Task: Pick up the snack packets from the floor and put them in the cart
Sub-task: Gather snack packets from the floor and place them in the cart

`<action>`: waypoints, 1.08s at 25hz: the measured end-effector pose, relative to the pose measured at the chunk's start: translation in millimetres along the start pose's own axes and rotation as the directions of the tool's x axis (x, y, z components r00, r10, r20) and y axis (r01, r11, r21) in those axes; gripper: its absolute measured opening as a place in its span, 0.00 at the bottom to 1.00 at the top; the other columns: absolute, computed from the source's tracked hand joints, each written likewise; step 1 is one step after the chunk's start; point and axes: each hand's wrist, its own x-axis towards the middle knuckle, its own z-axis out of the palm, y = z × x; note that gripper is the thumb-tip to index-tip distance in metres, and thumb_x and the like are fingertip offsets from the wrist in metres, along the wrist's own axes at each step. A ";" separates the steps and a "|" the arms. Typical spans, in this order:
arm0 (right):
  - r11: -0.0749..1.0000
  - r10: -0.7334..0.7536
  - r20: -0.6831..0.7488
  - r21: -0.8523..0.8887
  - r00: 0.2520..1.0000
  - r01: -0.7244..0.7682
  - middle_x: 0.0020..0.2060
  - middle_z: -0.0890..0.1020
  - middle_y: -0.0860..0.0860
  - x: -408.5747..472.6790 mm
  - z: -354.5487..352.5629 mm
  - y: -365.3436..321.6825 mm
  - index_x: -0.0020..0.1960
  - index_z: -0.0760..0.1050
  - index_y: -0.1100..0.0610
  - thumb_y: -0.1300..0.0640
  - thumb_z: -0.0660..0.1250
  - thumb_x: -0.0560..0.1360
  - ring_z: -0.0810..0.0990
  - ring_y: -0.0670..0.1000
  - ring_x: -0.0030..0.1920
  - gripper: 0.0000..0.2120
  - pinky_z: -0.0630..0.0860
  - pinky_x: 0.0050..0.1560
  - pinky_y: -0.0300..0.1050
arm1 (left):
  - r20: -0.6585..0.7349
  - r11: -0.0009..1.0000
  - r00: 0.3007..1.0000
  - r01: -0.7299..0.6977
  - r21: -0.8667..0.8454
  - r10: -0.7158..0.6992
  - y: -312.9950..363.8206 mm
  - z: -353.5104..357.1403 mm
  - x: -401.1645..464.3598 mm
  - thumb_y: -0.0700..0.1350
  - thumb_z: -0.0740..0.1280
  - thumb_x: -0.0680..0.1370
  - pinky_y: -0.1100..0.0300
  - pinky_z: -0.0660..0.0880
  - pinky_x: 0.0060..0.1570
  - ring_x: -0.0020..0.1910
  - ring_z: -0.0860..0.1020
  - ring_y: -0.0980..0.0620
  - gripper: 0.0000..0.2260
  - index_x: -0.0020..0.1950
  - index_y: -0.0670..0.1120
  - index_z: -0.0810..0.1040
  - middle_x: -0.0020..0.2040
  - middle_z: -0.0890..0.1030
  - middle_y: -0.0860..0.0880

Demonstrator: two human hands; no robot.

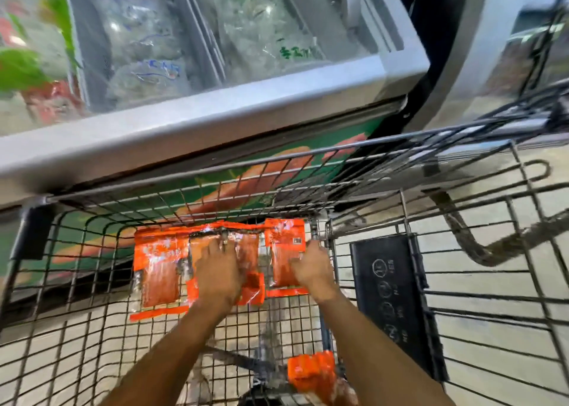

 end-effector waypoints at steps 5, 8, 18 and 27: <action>0.983 -0.139 -0.045 -0.130 0.989 0.132 0.58 0.81 0.60 -78.5 -85.2 -46.7 0.63 0.74 0.58 0.41 0.69 0.75 0.81 0.61 0.59 0.25 0.80 0.56 0.52 | -0.048 0.999 0.998 -0.041 -0.004 0.040 17.1 -128.1 -54.5 0.58 0.67 0.76 0.49 0.77 0.58 0.61 0.77 0.41 0.23 0.66 0.47 0.73 0.62 0.77 0.42; 0.918 -0.376 -0.098 -0.177 0.922 0.355 0.57 0.80 0.61 -187.3 -153.2 -125.3 0.62 0.73 0.57 0.40 0.66 0.77 0.80 0.63 0.58 0.24 0.79 0.56 0.54 | -0.216 0.997 0.976 -0.021 0.073 0.036 -2.1 -265.6 -138.2 0.61 0.64 0.77 0.49 0.75 0.57 0.62 0.76 0.40 0.23 0.65 0.47 0.74 0.61 0.78 0.42; 0.450 -0.892 -0.148 -0.198 0.427 0.871 0.62 0.78 0.61 -588.2 -213.4 -265.8 0.67 0.74 0.55 0.36 0.63 0.77 0.77 0.63 0.63 0.28 0.76 0.60 0.55 | -0.685 0.948 0.681 0.315 -0.049 -0.261 -185.4 -517.5 -513.3 0.68 0.61 0.77 0.46 0.73 0.62 0.65 0.75 0.38 0.31 0.72 0.49 0.71 0.67 0.77 0.40; -0.081 -0.994 0.085 -0.118 -0.071 0.990 0.65 0.75 0.60 -868.3 -104.9 -250.9 0.68 0.74 0.53 0.36 0.64 0.76 0.74 0.63 0.67 0.28 0.73 0.64 0.55 | -0.755 0.709 0.289 0.633 -0.310 -0.588 -289.8 -479.6 -817.9 0.69 0.62 0.76 0.43 0.71 0.62 0.64 0.75 0.38 0.30 0.70 0.51 0.73 0.63 0.78 0.43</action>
